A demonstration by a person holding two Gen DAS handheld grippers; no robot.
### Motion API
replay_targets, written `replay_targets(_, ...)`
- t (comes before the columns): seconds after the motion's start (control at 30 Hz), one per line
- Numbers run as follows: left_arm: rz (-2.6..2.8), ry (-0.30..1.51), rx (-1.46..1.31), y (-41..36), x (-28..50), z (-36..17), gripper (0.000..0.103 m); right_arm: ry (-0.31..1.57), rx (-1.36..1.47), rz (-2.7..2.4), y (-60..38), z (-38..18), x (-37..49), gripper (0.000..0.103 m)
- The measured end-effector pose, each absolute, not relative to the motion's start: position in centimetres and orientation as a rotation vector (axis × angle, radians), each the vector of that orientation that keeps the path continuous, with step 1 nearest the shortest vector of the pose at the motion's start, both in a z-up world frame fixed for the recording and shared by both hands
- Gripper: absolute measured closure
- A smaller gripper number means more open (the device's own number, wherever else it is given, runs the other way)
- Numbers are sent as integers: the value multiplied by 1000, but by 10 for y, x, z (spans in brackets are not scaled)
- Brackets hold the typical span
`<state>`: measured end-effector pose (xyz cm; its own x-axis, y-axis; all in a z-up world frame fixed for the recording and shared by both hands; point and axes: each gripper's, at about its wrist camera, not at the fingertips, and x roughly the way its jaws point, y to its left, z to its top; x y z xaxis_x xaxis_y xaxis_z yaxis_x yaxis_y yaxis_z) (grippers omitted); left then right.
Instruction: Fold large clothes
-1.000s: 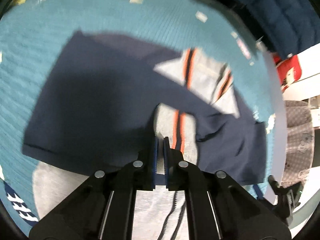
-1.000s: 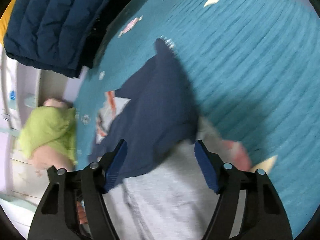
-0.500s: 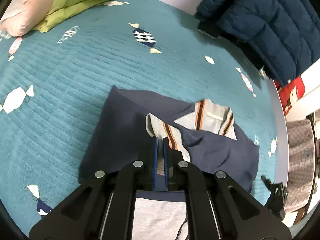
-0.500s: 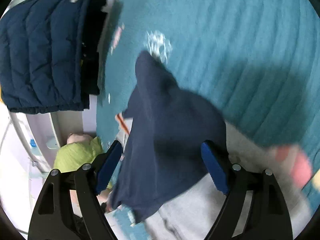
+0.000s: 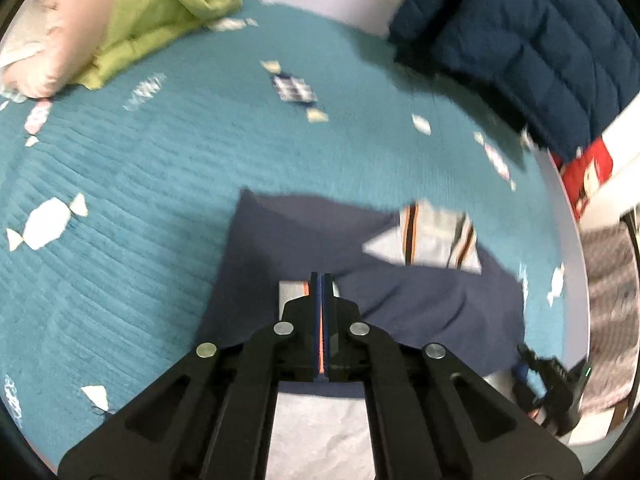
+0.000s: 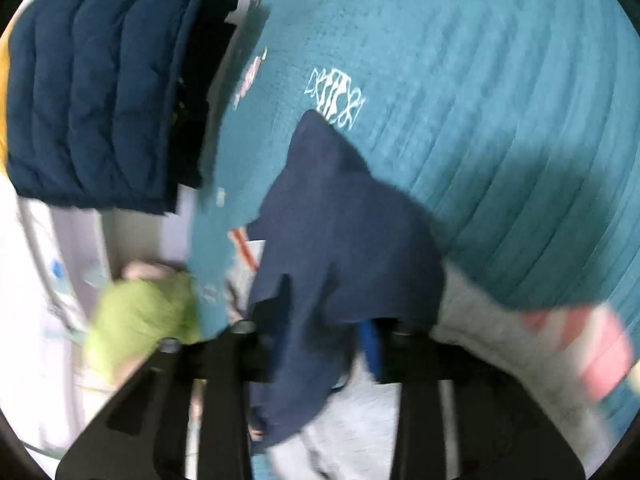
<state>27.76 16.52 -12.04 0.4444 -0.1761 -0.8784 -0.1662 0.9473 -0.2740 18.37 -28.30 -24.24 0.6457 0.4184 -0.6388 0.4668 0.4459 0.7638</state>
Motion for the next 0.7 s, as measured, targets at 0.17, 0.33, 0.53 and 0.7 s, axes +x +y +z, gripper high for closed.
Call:
replay_targets(0.17,-11,1255,-354,144,274,-174,102,1018,1001,-128,-288,-244,167,91)
replay_targets(0.33,-18,1282,-299,123,270,-188,102,1120,919,-154,-293,-219,157,78)
replay_targets(0.53,-100,1236,-236,94,272,-193,97,949,616,-30,-266,-154,174,76)
replay_targets(0.7,-33,1263,-253,98,283,-221,89,1147,433,-111,-258,-235,231,103)
